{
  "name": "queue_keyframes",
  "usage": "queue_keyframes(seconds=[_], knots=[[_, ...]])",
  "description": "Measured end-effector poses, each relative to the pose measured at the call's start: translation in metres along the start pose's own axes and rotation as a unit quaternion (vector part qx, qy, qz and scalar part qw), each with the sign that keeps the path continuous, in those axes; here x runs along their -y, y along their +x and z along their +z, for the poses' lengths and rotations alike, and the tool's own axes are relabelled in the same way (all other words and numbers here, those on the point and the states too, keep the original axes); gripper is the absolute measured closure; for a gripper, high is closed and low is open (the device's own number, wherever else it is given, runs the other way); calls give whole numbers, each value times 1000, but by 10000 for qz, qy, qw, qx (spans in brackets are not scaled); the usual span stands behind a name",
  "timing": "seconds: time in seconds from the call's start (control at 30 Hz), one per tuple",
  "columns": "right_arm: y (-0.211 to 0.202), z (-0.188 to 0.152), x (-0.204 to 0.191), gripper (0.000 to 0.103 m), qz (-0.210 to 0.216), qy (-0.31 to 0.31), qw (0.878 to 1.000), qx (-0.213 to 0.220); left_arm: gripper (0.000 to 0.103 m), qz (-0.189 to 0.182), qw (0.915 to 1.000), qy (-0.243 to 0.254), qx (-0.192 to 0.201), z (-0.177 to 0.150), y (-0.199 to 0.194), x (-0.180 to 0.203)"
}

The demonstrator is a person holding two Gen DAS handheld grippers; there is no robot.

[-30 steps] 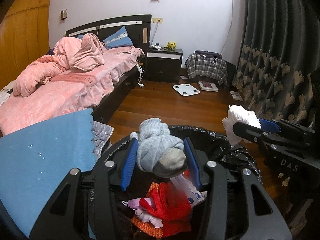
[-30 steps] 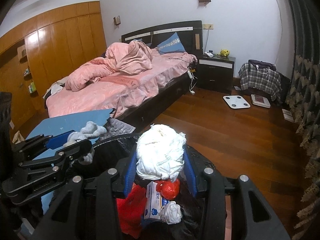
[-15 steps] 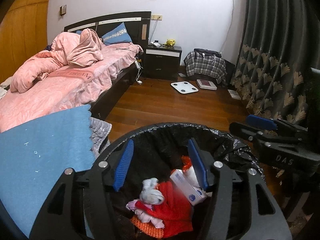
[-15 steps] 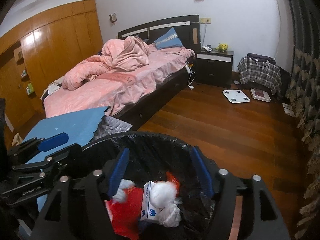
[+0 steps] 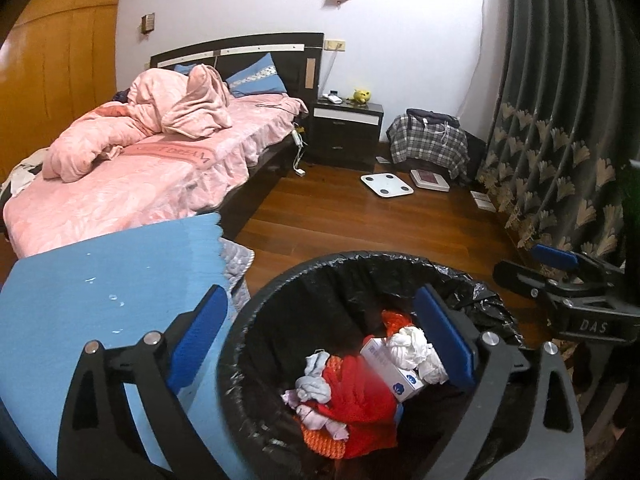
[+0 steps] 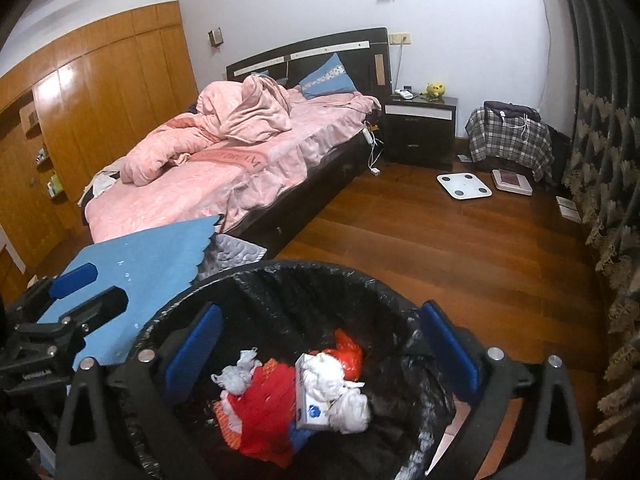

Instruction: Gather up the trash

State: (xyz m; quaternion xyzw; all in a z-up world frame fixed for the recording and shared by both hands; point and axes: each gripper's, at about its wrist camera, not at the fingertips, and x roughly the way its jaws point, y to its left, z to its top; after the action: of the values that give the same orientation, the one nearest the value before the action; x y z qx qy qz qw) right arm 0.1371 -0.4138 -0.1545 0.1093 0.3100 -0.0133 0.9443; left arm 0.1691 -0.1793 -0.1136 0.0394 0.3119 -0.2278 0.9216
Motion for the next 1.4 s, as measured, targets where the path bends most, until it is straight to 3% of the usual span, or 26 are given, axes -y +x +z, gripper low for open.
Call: queue_keyframes(seconds=[0.8, 1.4], knots=[[-120, -6, -71, 6, 322, -379, 9980, 386, 6, 394, 9982, -75, 437, -4, -138, -1], [-152, -2, -103, 6, 430, -755, 9942, 626, 6, 535, 9947, -144, 868, -4, -191, -6]])
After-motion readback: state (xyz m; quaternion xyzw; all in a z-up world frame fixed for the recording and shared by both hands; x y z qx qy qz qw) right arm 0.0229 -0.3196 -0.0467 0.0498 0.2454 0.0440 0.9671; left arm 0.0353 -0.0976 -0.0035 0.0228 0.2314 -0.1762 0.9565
